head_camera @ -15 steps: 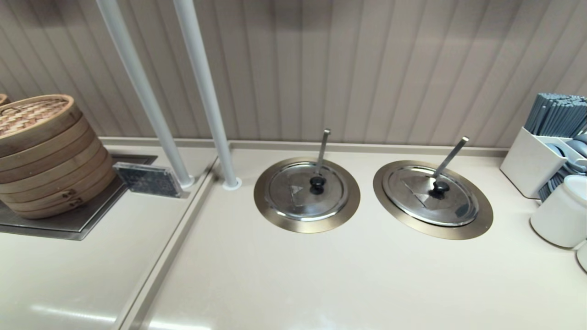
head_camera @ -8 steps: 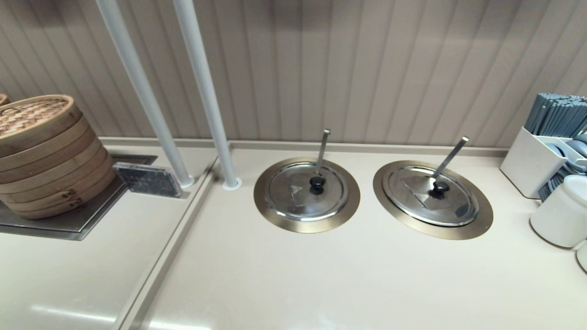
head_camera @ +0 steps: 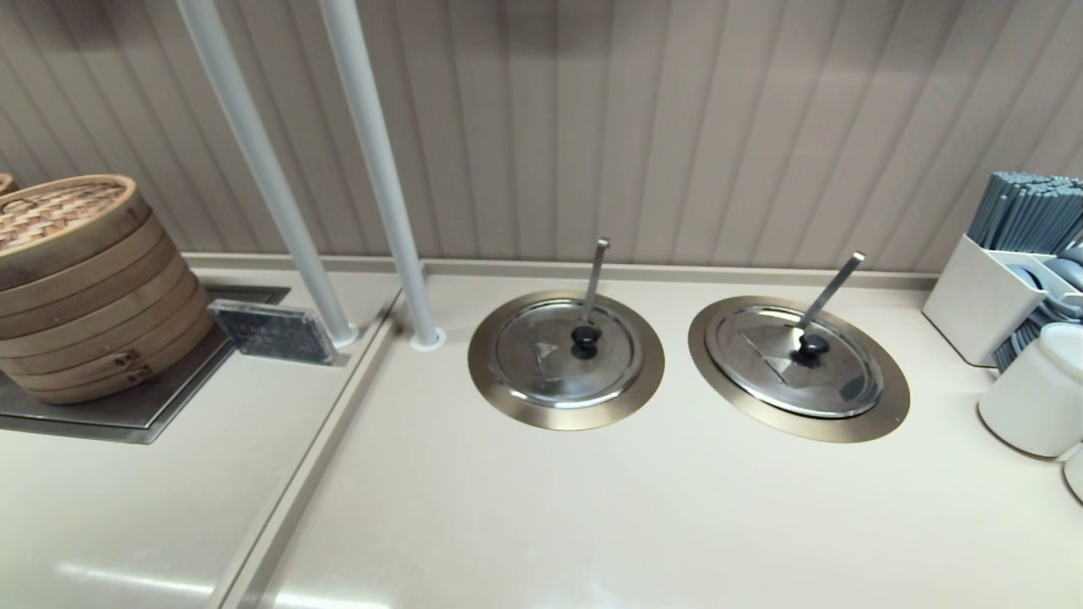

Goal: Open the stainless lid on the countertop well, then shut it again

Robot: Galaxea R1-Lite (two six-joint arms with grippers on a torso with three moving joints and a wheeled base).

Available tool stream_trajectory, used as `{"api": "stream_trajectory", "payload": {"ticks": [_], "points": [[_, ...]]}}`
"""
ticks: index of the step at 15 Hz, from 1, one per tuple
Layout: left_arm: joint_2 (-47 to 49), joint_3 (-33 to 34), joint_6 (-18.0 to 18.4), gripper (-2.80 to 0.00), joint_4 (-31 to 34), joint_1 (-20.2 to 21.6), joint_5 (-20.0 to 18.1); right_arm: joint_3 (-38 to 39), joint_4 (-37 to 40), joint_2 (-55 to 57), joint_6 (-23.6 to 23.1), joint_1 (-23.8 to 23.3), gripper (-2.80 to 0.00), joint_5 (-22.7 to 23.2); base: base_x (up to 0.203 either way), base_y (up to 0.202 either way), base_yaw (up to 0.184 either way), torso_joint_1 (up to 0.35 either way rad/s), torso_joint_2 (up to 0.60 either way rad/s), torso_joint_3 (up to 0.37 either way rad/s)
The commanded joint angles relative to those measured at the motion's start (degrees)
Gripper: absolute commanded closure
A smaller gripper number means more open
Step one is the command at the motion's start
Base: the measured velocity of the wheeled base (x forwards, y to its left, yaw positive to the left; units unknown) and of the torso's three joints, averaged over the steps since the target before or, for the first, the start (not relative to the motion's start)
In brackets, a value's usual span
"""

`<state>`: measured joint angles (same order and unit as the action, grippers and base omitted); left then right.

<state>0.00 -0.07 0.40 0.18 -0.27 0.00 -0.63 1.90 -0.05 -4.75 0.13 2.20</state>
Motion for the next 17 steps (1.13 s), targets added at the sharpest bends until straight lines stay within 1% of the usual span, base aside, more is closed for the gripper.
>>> {"api": "stream_trajectory", "payload": {"ticks": [1, 17], "points": [[0.0, 0.0, -0.1, 0.0, 0.0, 0.0, 0.0, 0.0, 0.0, 0.1, 1.6, 0.0, 0.0, -0.4, 0.0, 0.0, 0.0, 0.0, 0.0, 0.0], [0.0, 0.0, 0.0, 0.0, 0.0, 0.0, 0.0, -0.1, 0.1, 0.1, 2.3, 0.0, 0.0, -0.6, 0.0, 0.0, 0.0, 0.0, 0.0, 0.0]]}}
